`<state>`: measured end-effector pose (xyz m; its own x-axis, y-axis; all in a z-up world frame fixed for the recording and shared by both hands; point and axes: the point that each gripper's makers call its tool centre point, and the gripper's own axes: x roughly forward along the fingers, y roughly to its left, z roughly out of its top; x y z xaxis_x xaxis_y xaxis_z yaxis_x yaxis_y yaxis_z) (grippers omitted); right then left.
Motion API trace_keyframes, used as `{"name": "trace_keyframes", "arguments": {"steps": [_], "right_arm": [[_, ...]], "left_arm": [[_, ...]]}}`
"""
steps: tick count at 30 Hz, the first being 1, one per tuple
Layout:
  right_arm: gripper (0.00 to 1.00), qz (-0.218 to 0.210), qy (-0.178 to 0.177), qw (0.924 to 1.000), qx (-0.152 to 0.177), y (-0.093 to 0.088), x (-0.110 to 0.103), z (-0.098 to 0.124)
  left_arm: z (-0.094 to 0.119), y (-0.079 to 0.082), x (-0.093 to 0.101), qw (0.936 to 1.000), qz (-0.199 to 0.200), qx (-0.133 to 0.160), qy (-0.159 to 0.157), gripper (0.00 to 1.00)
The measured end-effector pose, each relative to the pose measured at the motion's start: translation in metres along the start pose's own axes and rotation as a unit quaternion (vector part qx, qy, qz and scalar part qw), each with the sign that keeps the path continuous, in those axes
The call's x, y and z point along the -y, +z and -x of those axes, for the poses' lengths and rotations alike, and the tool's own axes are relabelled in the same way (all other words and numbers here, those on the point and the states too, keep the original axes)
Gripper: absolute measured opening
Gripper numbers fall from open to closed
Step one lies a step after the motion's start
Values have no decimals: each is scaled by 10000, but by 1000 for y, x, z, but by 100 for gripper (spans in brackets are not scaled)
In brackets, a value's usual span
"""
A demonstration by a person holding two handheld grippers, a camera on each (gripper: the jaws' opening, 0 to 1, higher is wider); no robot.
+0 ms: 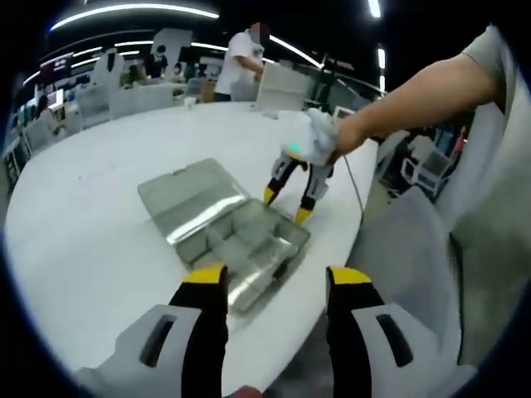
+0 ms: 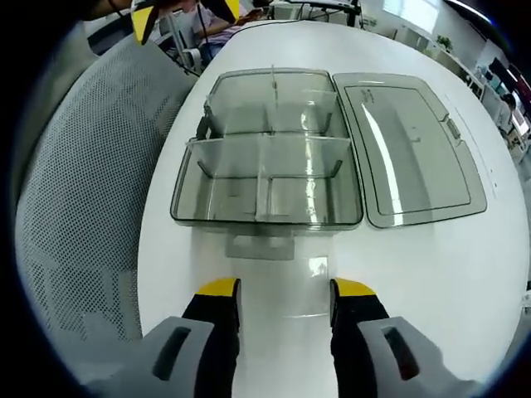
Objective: Insert the divider into the dual guide fixture by aligning both edges with the guide slots and pushing it downward to the bottom, including one-sided entry, uneven engagement, binding, and posture correction.
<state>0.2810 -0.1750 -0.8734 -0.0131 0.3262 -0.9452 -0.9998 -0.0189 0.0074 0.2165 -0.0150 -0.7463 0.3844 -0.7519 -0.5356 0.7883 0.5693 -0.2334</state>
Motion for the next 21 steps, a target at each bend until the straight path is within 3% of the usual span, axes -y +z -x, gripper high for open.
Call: {"name": "trace_keyframes", "arguments": {"steps": [9,11,21], "right_arm": [[35,63,-47,10000,60,0,4,0],[28,107,-42,9999,60,0,2,1],[27,-60,-117,9999,81,-3,-1,3]], "left_arm": [[3,-3,-2,10000,45,-34,34,45],[3,-3,-2,10000,58,-38,45,45],[6,-3,-3,9999,83,-45,68,44]]}}
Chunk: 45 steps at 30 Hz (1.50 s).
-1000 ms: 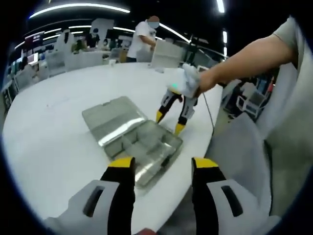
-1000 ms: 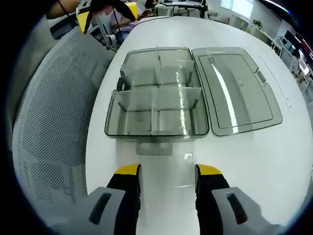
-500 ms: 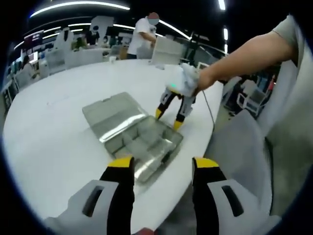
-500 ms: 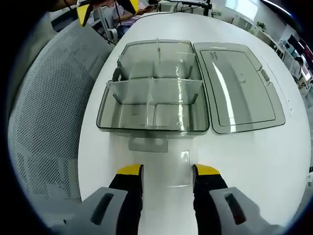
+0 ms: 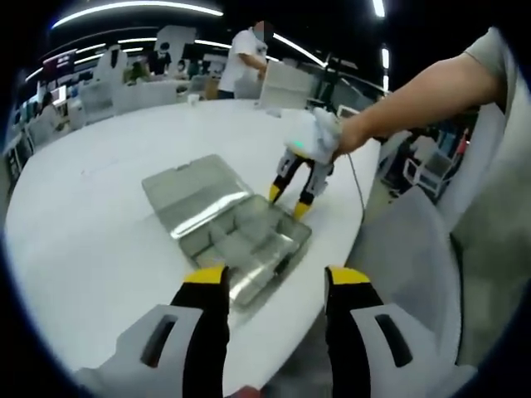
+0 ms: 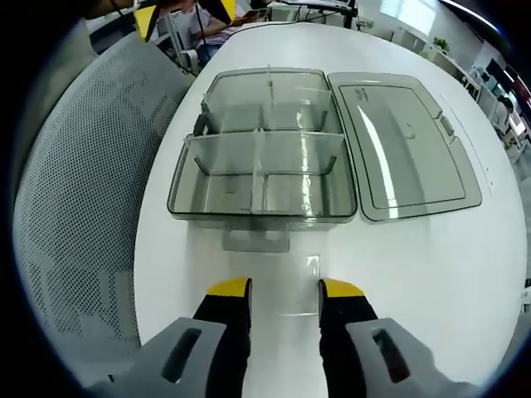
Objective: Insert the divider into the dual guide fixture by aligning both edges with the guide slots and pushing it downward to the bottom, including one-sided entry, uneven engagement, binding, and posture correction.
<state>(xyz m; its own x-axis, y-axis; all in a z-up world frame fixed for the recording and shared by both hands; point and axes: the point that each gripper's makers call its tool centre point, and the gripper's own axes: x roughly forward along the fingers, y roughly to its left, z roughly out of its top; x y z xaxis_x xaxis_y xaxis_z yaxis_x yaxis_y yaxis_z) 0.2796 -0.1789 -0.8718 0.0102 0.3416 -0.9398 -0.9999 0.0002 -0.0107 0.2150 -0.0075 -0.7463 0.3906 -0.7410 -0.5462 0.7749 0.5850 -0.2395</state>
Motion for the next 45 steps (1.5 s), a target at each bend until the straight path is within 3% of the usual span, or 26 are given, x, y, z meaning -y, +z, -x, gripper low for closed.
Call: {"name": "trace_keyframes", "arguments": {"steps": [12,23,36,45], "right_arm": [[26,-146,-82,9998,-118,-12,1,12],[26,-190,-174,9996,-75,-6,-8,30],[26,208,-393,9989,129,36,-25,52],[26,496,-563,9967,309,68,-41,64]], "left_arm": [[-1,0,6,10000,-13,-9,-32,43],[-12,-1,6,9999,45,-121,-66,42],[-37,9,11,9994,-85,-251,-244,36],[-58,18,19,9983,202,-275,-465,29]]}}
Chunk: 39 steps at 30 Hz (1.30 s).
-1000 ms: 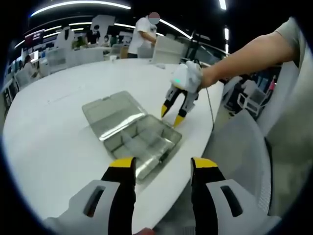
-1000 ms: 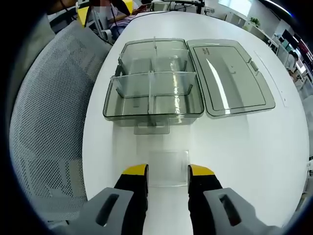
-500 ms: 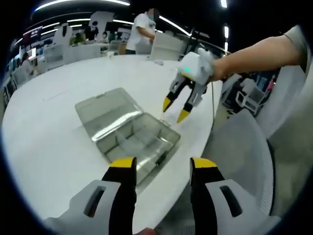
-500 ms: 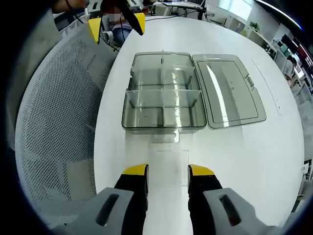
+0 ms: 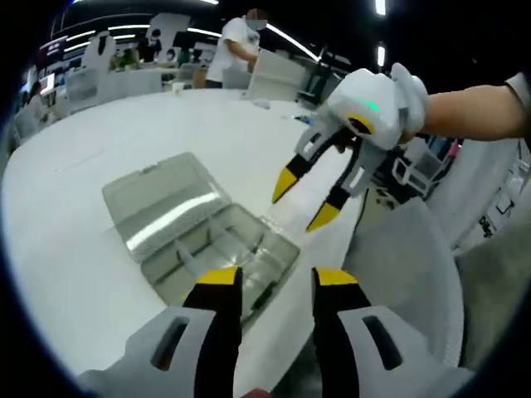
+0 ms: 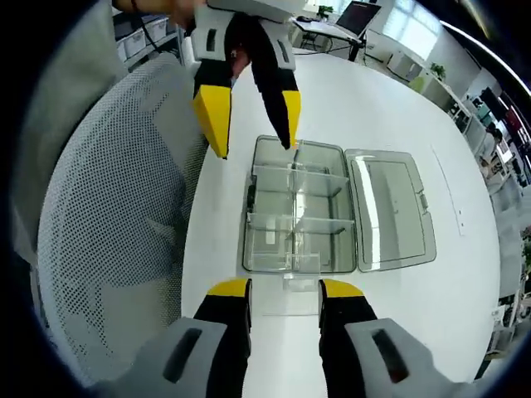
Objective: Insert the divider into the dual guide fixture by aligning both edges with the guide slots and pushing it downward to the bottom, including one-sided entry, uneven engagement, binding, and posture correction.
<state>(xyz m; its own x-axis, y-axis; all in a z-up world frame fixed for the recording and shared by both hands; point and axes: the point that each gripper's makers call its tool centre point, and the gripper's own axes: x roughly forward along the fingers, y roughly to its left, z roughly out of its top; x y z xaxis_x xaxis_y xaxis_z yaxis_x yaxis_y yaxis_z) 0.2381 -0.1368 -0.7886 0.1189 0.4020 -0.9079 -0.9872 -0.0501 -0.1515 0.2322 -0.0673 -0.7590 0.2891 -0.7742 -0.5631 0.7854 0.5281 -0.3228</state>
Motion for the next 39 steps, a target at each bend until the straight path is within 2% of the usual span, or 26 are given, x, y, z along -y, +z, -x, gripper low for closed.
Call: {"name": "trace_keyframes", "arguments": {"steps": [3,5,9,14,20,32,39], "right_arm": [[26,30,-68,9999,90,11,-2,5],[26,96,-105,9999,95,15,-4,7],[26,179,-188,9995,156,25,-6,11],[26,310,-331,9987,251,38,-6,16],[26,434,-407,9976,356,52,-8,21],[26,486,-503,9964,485,64,-10,24],[26,488,-522,9961,518,66,-12,25]], "left_arm": [[-7,0,3,9997,249,-24,-68,28],[-10,0,10,9985,480,6,-247,27],[-12,2,12,9985,506,15,-230,27],[-10,11,14,9904,1273,355,-410,27],[-6,11,11,9883,1397,471,-392,21],[-1,13,12,9734,2085,780,-544,11],[-2,14,13,9676,2310,841,-576,7]]}}
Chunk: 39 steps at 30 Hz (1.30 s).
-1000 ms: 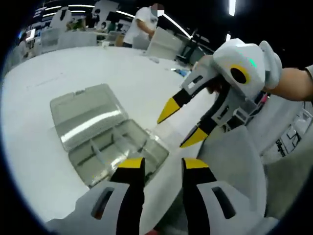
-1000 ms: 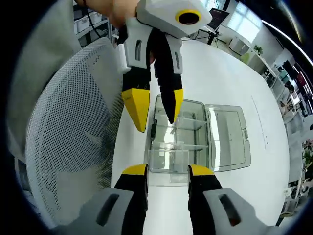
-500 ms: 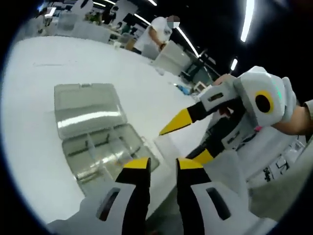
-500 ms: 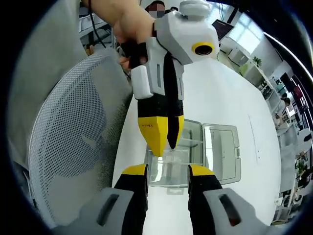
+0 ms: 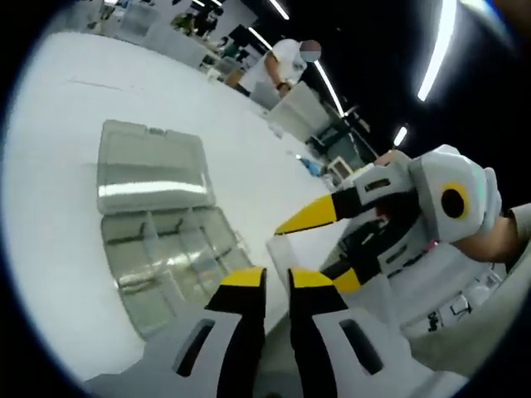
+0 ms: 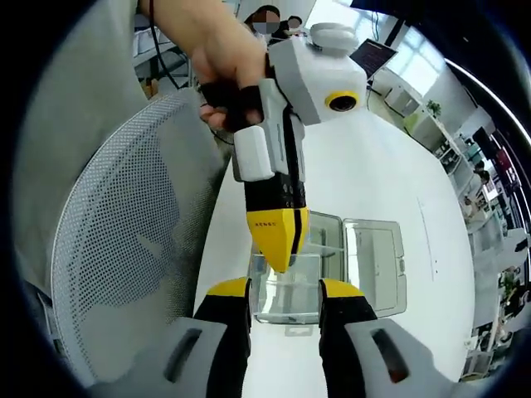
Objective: Insert the divider into the dual guide fixture by aligning both edges with the guide slots and pushing it downward to the bottom, including one-sided entry, uneven engagement, binding, and posture correction.
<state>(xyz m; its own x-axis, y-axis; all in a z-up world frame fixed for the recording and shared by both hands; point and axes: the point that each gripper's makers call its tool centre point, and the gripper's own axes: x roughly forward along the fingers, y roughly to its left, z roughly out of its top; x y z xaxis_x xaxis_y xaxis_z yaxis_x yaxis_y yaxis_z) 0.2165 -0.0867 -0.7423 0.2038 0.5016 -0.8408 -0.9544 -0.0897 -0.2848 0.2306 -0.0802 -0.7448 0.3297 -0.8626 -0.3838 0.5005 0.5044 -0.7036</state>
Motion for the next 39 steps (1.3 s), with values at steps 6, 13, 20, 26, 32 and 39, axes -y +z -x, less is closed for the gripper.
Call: {"name": "trace_keyframes", "arguments": {"steps": [6,13,20,26,32,39], "right_arm": [[26,19,-12,10000,5,2,-1,0],[27,48,-13,10000,-12,1,-2,0],[22,309,-185,9993,-92,0,6,1],[22,78,-139,9999,-66,-2,8,5],[16,-3,-59,10000,-19,-3,16,12],[9,-179,258,9995,74,1,21,16]], "left_arm": [[-2,0,4,9996,245,56,-131,3],[-3,-1,6,9983,534,76,-211,0],[-1,-1,3,9979,579,109,-267,0],[3,4,1,9984,393,285,-286,0],[8,6,0,9989,-24,280,-362,0],[11,3,8,9944,-910,169,-511,0]]}}
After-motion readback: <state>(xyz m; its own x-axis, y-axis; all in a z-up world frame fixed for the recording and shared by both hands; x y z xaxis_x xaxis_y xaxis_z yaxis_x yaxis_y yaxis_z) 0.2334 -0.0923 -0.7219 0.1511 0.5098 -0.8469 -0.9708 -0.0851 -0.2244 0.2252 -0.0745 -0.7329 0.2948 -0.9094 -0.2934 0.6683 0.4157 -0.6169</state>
